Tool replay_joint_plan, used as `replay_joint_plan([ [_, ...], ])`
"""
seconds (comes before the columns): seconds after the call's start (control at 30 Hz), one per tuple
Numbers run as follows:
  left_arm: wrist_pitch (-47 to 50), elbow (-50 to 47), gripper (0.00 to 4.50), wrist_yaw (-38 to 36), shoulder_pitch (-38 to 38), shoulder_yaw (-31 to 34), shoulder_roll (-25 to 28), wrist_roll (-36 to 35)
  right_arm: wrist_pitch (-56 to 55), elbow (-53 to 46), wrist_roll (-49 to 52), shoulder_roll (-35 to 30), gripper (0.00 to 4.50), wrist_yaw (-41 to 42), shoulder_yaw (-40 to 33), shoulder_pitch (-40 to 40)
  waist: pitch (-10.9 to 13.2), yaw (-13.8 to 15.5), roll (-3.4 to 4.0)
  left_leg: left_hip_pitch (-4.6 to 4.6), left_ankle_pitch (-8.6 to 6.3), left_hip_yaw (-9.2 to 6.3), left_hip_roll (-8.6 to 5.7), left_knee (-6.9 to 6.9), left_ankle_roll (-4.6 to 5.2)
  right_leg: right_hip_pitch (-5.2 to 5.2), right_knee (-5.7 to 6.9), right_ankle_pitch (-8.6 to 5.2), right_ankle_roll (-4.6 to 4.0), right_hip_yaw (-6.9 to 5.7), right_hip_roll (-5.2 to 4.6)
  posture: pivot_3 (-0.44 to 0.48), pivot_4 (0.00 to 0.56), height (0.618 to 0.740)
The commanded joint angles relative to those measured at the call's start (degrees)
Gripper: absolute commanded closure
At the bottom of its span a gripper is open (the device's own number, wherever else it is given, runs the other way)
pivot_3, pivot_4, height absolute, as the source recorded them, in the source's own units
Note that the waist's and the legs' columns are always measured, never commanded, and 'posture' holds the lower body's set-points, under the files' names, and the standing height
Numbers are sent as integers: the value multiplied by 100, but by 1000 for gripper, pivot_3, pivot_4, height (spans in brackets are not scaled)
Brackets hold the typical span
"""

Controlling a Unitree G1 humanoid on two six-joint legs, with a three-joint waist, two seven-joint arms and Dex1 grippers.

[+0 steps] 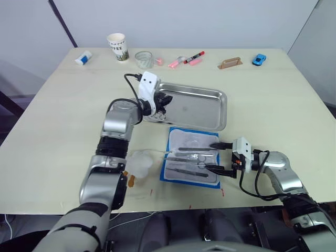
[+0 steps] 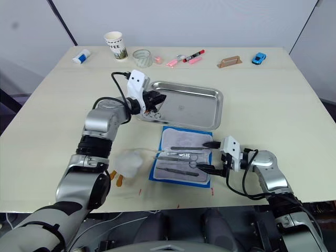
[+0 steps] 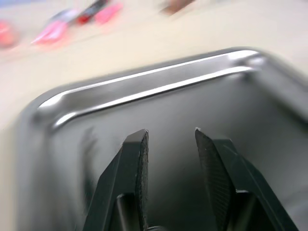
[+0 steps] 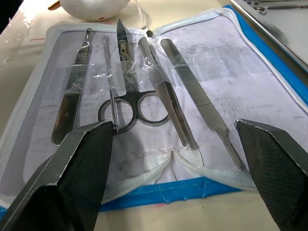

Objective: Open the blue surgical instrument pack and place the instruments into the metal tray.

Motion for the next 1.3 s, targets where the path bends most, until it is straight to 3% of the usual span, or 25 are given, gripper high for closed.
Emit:
replay_joint_plan([
  [0.03,-430,-503,2868,-1481,226,-166,462,-393,195,530,-342,118,90,-55,385,196,0,-23,0,1,0,3,0,-1,0,-1,-1,0,0,3,2,0,150,725],
  [0.23,-1817,-398,2868,-3732,571,-850,1102,-302,156,609,-361,119,90,-49,355,132,-3,-31,-5,1,0,10,-1,-6,0,0,-4,-1,-2,-2,1,0,150,725],
  [0.5,-2665,269,2868,-4765,380,-1513,1080,95,174,566,-350,75,90,-42,330,158,-7,-29,-11,-1,-1,15,0,-6,3,0,-5,-3,-5,-4,5,0,150,725],
  [0.87,-3757,1339,2868,-4937,60,-1771,706,541,171,555,-361,25,90,-39,312,145,-7,-28,-13,-4,-1,14,-1,-5,4,-1,-6,-3,-4,-4,6,0,150,725],
  [1.3,-4079,1580,2868,-4893,146,-1873,561,776,177,526,-350,-7,90,-41,297,171,-7,-27,-13,-4,-1,12,-1,-5,4,-1,-6,-3,-4,-4,6,0,150,725],
])
